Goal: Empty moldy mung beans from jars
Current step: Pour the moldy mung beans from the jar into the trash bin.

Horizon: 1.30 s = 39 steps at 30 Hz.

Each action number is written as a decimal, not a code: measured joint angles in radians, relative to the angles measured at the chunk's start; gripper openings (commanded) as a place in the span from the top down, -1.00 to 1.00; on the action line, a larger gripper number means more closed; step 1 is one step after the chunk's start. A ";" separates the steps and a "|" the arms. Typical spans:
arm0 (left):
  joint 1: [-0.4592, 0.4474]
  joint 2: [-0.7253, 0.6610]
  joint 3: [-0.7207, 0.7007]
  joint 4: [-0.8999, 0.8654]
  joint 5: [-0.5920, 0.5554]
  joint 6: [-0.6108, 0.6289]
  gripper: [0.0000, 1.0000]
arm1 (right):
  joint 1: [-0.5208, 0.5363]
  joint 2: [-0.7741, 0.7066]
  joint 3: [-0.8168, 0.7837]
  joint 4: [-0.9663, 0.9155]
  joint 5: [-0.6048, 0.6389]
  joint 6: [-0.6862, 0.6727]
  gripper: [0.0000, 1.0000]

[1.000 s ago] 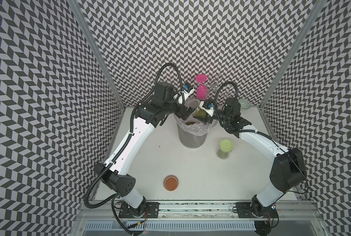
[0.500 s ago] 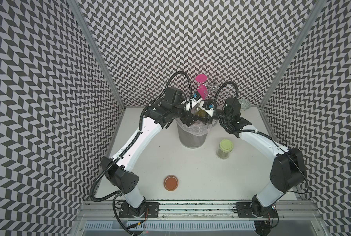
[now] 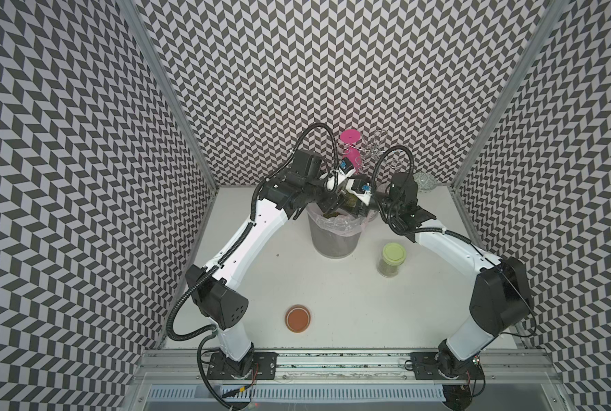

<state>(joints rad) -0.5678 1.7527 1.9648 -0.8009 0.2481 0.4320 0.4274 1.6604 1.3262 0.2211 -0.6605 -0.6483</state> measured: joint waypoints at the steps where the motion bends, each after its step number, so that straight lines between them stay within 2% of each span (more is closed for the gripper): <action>1: 0.000 0.002 0.000 0.000 0.002 -0.002 -0.26 | 0.000 -0.003 -0.007 0.010 0.003 0.001 -0.02; 8: -0.002 0.012 0.001 0.006 0.039 -0.014 -0.06 | -0.002 -0.037 -0.070 0.080 0.040 0.010 -0.02; 17: -0.012 0.013 0.005 0.025 0.079 -0.029 0.50 | -0.004 -0.054 -0.106 0.130 0.066 0.021 -0.04; 28: -0.014 0.022 0.037 0.015 0.136 -0.117 1.00 | -0.003 -0.068 -0.161 0.226 0.074 0.029 -0.05; 36: -0.014 0.027 0.044 0.011 0.136 -0.138 1.00 | -0.002 -0.069 -0.167 0.237 0.077 0.044 -0.06; 39: -0.013 0.024 0.039 0.016 0.137 -0.140 1.00 | -0.002 -0.069 -0.167 0.237 0.076 0.048 -0.13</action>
<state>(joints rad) -0.5812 1.7763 2.0033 -0.7853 0.3847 0.2916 0.4255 1.5917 1.1591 0.4576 -0.5846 -0.5999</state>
